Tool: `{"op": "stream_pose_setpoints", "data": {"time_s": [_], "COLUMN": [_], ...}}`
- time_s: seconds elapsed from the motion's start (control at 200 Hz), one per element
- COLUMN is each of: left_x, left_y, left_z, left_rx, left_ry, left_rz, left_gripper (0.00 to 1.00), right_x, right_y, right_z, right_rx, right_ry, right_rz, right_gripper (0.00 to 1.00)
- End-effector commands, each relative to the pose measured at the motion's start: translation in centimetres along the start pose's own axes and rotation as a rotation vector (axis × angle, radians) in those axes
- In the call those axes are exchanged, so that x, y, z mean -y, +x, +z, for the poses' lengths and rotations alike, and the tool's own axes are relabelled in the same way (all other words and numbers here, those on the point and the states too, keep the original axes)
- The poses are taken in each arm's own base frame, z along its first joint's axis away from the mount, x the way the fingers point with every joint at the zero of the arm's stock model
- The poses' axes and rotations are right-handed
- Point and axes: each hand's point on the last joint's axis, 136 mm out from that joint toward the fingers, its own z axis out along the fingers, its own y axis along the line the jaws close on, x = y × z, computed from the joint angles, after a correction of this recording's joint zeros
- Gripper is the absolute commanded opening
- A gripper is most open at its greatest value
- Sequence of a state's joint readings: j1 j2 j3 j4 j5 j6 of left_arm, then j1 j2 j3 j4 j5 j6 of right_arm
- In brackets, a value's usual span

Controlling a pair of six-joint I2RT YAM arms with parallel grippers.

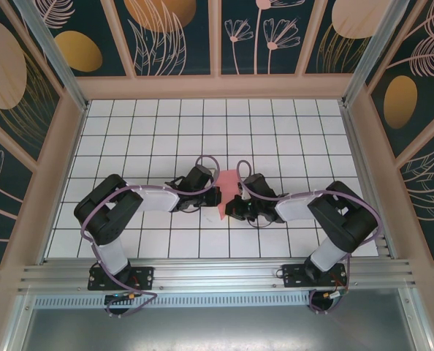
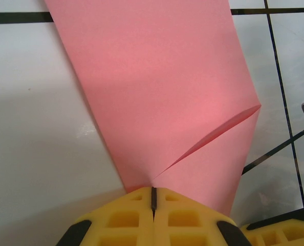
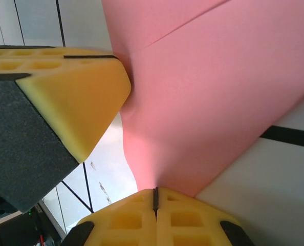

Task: Fold a paper plane with a square sheet of paper (pick it up from the middle)
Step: Third fold the triangle at the center of the table.

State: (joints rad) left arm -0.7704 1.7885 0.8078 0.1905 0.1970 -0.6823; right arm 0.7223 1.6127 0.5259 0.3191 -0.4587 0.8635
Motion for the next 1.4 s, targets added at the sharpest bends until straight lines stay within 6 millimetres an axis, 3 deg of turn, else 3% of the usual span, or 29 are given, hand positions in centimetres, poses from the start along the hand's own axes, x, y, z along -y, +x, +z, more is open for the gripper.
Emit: {"op": "stream_pose_setpoints", "data": {"time_s": [0.0,0.22,0.385,0.535,0.641,0.871,1.021,1.231,1.396], "left_x": [-2.8,-2.9,-2.7,-2.6,-2.6,-2.6,-2.7,-2.6,-2.8], "left_y": [2.1,2.2,2.0,2.0,2.0,2.1,2.0,2.0,2.1], "left_z": [0.1,-0.2,-0.1,-0.1,-0.2,-0.1,-0.1,-0.1,-0.1], "left_rx": [-0.063,-0.057,-0.056,-0.057,-0.057,-0.059,-0.060,-0.060,-0.064], "left_ry": [-0.105,-0.100,-0.097,-0.099,-0.099,-0.098,-0.099,-0.101,-0.108], "left_rz": [-0.011,-0.025,-0.026,-0.021,-0.020,-0.020,-0.019,-0.015,-0.010], "left_gripper": [0.00,0.00,0.00,0.00,0.00,0.00,0.00,0.00,0.00], "right_x": [1.5,-1.9,-1.9,0.8,1.2,-1.6,-2.7,-1.0,1.4], "right_y": [0.5,0.6,1.2,1.9,2.2,1.3,1.5,2.5,2.7], "right_z": [-0.1,-0.6,-0.1,1.0,1.2,-0.5,-0.5,1.1,1.5], "right_rx": [0.003,0.023,0.015,-0.012,-0.031,0.017,0.002,-0.037,-0.042], "right_ry": [0.101,0.006,-0.044,0.038,0.056,0.004,-0.051,-0.011,0.120], "right_rz": [0.003,-0.033,-0.009,0.019,0.021,-0.023,-0.033,-0.004,0.007], "right_gripper": [0.04,0.05,0.05,0.05,0.05,0.05,0.05,0.05,0.04]}}
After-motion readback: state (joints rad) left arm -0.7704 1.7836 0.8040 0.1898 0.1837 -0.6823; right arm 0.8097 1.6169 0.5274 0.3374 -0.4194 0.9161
